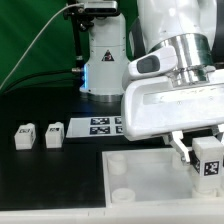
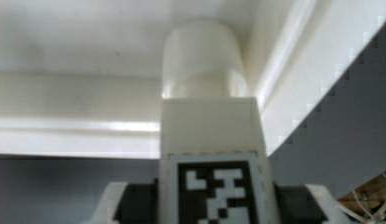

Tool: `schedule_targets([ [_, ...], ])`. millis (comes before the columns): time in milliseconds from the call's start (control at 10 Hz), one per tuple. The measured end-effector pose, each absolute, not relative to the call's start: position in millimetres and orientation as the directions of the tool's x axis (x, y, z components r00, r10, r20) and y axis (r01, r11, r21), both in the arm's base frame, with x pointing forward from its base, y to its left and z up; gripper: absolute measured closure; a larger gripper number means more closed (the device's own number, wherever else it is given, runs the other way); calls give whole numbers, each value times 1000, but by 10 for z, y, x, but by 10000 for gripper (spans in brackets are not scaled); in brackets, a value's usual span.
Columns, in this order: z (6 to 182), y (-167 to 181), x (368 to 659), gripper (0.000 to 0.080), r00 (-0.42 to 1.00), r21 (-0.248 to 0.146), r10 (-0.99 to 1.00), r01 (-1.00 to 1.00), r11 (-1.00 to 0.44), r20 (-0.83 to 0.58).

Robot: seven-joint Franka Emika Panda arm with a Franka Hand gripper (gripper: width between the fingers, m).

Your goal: Assemble one leg

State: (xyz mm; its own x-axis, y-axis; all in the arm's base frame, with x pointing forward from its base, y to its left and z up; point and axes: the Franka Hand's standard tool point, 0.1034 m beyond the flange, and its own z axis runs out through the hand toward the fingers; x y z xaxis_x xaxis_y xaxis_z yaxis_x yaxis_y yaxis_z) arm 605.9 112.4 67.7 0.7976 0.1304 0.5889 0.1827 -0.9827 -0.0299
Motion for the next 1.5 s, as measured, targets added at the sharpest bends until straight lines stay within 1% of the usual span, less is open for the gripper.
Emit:
schedule_targets([
  [100, 667, 1118, 6039, 509, 793, -30, 135, 190, -981, 594],
  [500, 620, 1111, 6010, 509, 830, -44, 139, 192, -980, 540],
  [600, 614, 1111, 6006, 352, 832, -44, 139, 193, -980, 537],
  [700, 613, 1111, 6005, 226, 832, -44, 140, 193, -980, 536],
  [800, 608, 1111, 6003, 226, 833, -44, 140, 193, -980, 535],
  [900, 605, 1111, 6001, 167, 833, -43, 141, 194, -980, 535],
  [1000, 604, 1112, 6001, 153, 833, -43, 141, 194, -980, 535],
  [1300, 606, 1111, 6001, 151, 834, -43, 143, 195, -980, 533],
  [1400, 677, 1104, 6029, 151, 847, -45, 147, 197, -979, 511],
  [1500, 830, 1095, 6076, 151, 851, -44, 149, 198, -979, 504],
])
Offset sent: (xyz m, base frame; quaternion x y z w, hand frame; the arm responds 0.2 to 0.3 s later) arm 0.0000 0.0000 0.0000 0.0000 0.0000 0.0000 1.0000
